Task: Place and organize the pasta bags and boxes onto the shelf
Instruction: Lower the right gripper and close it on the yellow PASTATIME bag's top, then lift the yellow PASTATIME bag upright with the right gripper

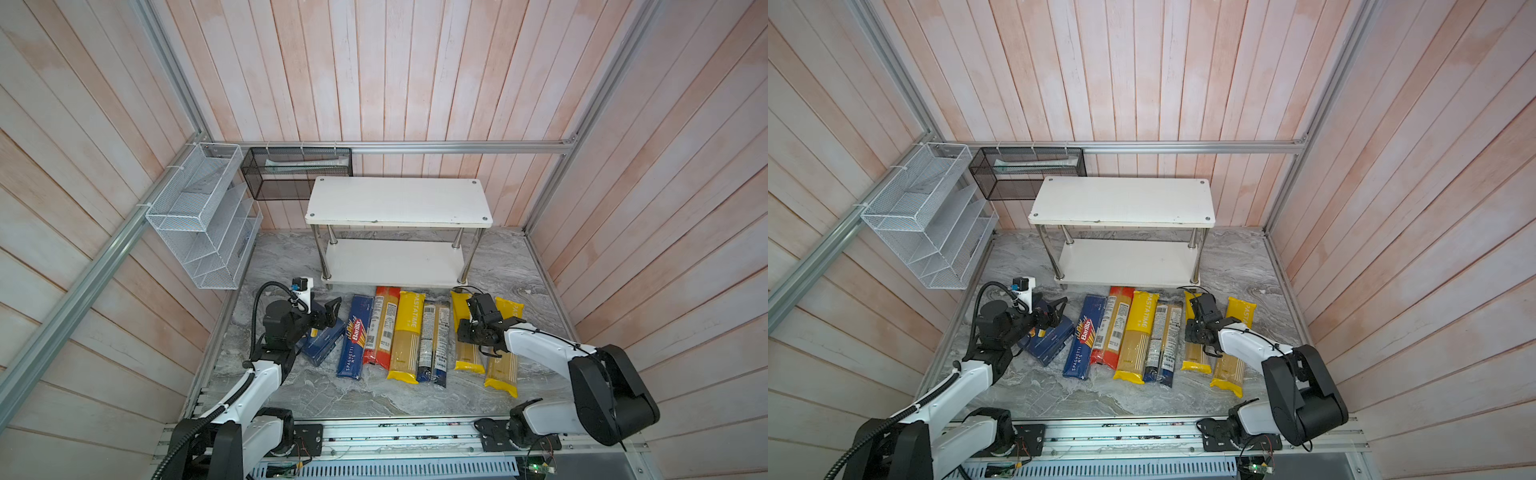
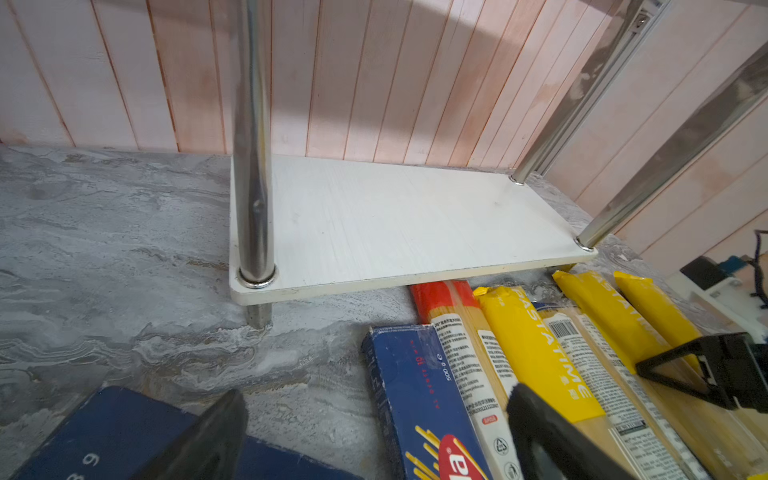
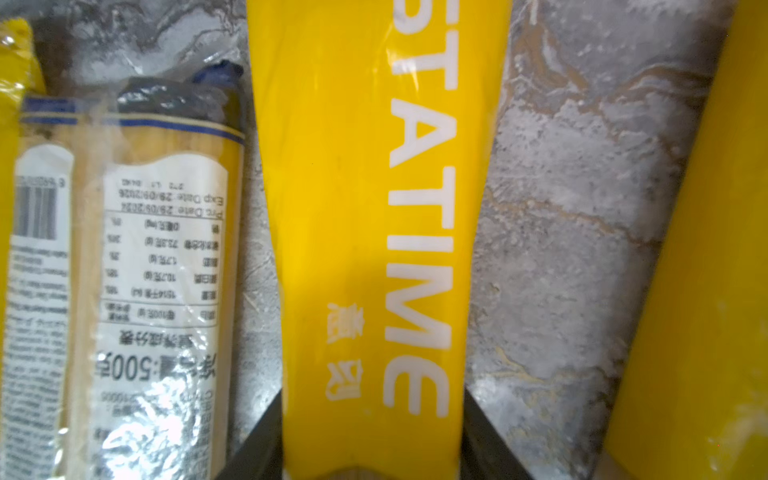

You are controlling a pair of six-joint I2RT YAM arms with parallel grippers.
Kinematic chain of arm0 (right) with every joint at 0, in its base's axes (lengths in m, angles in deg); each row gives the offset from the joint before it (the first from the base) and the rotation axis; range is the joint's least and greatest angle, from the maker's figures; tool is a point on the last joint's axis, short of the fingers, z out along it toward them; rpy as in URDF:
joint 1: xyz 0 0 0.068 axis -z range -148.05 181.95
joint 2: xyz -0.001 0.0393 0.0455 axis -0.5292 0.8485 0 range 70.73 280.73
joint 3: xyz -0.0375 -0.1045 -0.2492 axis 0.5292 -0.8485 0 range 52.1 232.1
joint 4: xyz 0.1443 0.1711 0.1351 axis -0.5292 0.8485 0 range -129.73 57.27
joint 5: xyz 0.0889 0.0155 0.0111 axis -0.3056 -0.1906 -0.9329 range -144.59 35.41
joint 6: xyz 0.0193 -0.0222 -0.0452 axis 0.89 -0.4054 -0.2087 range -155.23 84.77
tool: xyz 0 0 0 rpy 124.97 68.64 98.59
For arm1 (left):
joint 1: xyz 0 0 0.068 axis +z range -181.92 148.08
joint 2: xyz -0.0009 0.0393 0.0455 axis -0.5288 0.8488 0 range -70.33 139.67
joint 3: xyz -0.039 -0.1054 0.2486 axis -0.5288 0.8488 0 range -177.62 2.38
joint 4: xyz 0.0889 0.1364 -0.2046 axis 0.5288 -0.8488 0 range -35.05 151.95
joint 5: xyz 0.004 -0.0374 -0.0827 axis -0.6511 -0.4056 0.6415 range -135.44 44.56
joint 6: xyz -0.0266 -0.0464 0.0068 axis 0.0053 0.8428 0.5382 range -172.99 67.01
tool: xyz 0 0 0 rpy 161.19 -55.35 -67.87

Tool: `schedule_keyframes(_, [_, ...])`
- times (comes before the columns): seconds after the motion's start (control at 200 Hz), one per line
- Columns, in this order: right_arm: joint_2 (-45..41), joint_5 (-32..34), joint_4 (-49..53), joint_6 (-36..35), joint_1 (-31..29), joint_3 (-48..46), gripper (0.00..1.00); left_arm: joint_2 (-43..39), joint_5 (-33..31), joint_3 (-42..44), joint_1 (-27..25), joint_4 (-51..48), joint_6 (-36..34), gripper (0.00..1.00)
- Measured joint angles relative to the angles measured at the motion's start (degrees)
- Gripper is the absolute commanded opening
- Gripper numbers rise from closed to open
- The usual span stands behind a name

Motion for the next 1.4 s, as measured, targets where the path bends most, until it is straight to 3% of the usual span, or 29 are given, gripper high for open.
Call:
schedule_keyframes(0.115, [-0.5,-0.02,1.57,0.28,0.0,1.33,0.18,2.19,-1.18,-1.27,-0.04,-0.79,0.04,1.0])
schedule_keyframes(0.245, [-0.42,0.04,3.06,0.28,-0.02,2.36,0.14,4.92,-1.81,-3.08,-0.22,-1.68,0.11,1.0])
schedule_keyframes(0.37, [-1.99,-0.2,2.54,0.66,-0.02,0.98,0.1,1.05,-2.54,-1.44,-1.11,-1.7,0.15,1.0])
schedule_keyframes(0.51, [-6.71,-0.35,5.14,0.63,-0.52,-1.55,0.09,-4.0,-2.86,1.49,-1.29,-0.66,0.26,1.0])
schedule_keyframes(0.75, [-17.99,-0.46,12.83,0.24,-0.81,-1.99,0.09,-3.82,-2.86,1.6,-1.29,-0.92,0.26,1.0])
schedule_keyframes(0.895, [-22.84,-2.56,15.61,0.52,-0.81,0.31,0.0,-3.32,-2.86,1.6,-1.29,-0.96,0.28,1.0])
schedule_keyframes(1.395, [-29.9,-3.15,24.83,0.52,-2.89,5.57,0.0,-2.86,-2.89,1.57,-1.29,-1.33,0.28,1.0])
